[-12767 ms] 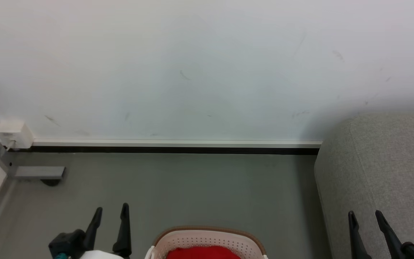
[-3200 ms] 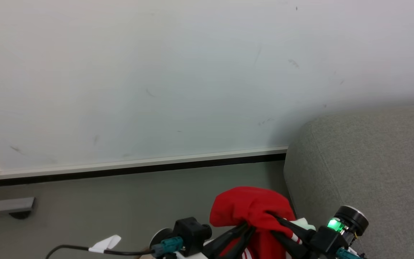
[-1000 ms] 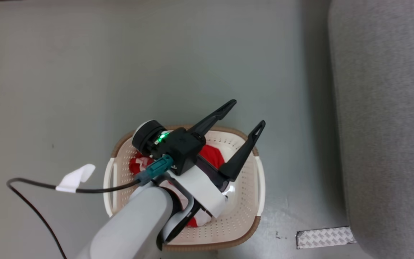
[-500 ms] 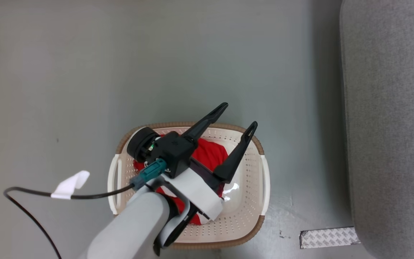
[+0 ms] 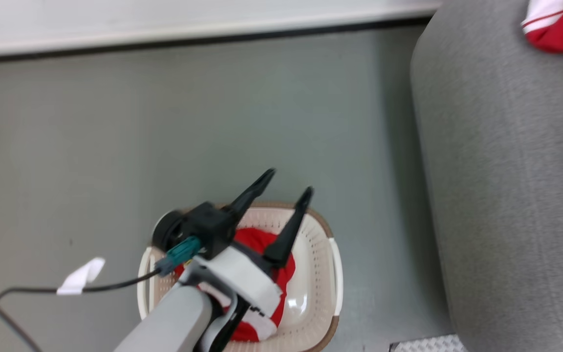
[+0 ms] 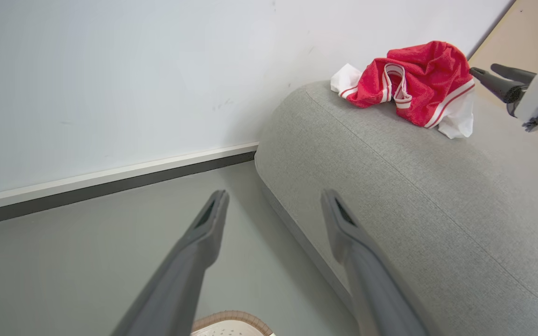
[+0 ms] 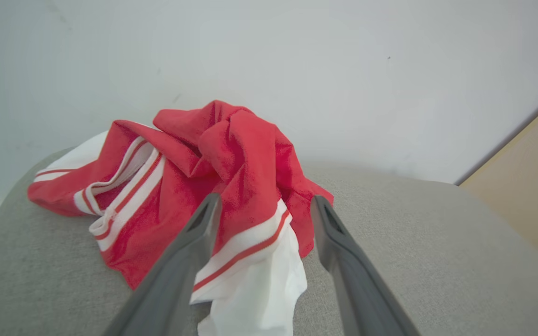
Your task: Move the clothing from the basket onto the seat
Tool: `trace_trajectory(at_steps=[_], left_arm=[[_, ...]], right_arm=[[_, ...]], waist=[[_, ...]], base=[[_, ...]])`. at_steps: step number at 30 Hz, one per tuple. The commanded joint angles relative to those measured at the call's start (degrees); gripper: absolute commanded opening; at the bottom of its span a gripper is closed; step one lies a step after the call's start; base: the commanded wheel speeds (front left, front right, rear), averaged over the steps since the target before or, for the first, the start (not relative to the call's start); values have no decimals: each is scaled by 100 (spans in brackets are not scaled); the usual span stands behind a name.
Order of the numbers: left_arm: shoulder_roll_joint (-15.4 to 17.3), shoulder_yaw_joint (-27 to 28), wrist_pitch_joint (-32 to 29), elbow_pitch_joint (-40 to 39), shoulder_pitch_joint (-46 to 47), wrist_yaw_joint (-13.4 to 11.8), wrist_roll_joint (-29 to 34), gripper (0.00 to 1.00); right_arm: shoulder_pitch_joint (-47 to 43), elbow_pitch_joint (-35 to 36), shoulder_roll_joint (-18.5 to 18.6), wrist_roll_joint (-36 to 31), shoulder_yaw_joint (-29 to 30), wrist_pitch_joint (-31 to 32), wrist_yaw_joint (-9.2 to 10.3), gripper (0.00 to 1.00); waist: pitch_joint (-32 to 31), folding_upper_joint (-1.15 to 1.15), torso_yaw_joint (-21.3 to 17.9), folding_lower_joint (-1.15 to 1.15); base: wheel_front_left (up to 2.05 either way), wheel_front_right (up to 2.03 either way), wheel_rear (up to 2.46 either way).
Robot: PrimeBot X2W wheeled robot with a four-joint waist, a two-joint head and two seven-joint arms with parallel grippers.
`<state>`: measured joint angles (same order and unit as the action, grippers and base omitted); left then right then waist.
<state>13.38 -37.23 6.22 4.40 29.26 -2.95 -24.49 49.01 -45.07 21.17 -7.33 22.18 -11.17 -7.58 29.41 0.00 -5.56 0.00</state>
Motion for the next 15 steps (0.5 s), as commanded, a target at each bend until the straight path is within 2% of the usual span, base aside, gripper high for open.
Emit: trace_trajectory(at_steps=[1, 7, 15], left_arm=[[75, 92, 82, 65, -211, -75, -97, 100], [281, 331, 248, 155, -688, -362, -228, 100], [332, 574, 565, 429, -1360, -711, -370, 100]], right_arm=[[-374, 278, -51, 97, -91, -127, 17, 100], [-1555, 1611, -319, 439, -371, -273, 17, 100], [-3212, 2995, -623, 705, -656, -328, 17, 100]], waist=[[-420, 0, -137, 0], [-964, 0, -149, 0], [-1798, 0, 215, 0]], base=[[0, 0, 0], [0, 0, 0], [0, 0, 0]])
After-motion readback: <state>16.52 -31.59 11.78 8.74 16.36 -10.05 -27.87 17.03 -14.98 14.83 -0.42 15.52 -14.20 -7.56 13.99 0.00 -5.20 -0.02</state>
